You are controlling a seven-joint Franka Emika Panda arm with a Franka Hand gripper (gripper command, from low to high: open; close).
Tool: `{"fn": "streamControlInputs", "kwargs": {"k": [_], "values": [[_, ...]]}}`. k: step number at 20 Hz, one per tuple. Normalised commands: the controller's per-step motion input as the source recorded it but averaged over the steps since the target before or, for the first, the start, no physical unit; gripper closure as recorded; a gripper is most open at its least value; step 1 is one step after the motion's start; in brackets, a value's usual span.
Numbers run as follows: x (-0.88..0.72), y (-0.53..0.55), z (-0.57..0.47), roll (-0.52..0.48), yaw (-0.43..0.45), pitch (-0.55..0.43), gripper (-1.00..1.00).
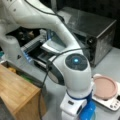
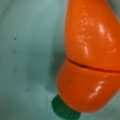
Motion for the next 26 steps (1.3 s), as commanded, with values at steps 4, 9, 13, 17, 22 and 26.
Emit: {"fn": "streamControlInputs", "kwargs": {"k": [4, 9, 13, 17, 22, 26], "values": [[-0.22, -0.04, -0.15, -0.061, 0.012, -0.17, -1.0], [-0.2, -0.06, -0.1, -0.039, 0.03, -0.161, -1.0], [-0.17, -0.05, -0.11, -0.016, 0.043, -0.16, -1.0], [-0.07, -0.06, -0.22, -0.003, 0.06, -0.178, -1.0], [-0.04, -0.05, -0.23, 0.036, 0.075, -0.159, -1.0], [-0.05, -0.06, -0.24, 0.069, 0.087, -0.112, -1.0]]}}
